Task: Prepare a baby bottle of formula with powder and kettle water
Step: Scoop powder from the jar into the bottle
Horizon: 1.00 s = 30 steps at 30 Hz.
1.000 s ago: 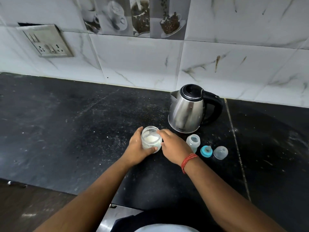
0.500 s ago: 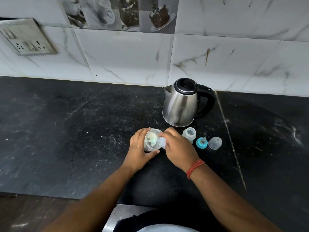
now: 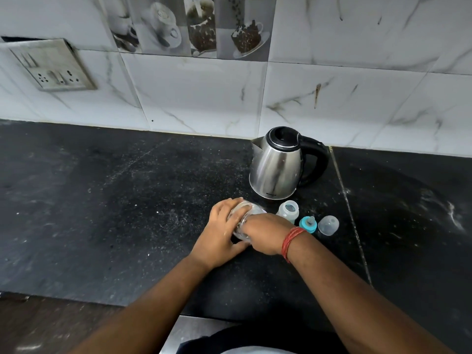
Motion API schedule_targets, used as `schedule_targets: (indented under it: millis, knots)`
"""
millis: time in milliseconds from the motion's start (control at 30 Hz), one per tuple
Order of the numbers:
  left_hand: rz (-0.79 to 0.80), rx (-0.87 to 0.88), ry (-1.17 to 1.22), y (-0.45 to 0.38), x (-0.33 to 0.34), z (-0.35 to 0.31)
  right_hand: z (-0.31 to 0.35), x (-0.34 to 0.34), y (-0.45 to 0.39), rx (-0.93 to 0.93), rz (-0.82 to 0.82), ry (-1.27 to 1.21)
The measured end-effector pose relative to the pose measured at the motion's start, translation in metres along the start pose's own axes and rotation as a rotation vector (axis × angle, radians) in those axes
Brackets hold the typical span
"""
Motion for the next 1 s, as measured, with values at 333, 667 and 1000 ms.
schedule_targets:
  millis: [333, 667, 1000]
  knots:
    - [-0.043, -0.107, 0.011, -0.006, -0.004, -0.003, -0.01, -0.003, 0.011, -0.084, -0.252, -0.063]
    - [-0.047, -0.172, 0.09, -0.016, 0.001, -0.015, -0.032, -0.012, 0.035, -0.026, -0.665, 0.028]
    - [-0.065, -0.194, 0.153, -0.021, 0.008, -0.019, -0.031, -0.021, 0.045, -0.011, -0.708, 0.138]
Point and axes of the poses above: each hand's wrist, its own y-axis away from the middle knuckle, its own x-axis out of the palm, z = x × y, the point moved 3 cm from there along -y, towards the middle knuckle, and after that the axes turned 5 degrees about -y, right-handed, at the moved point
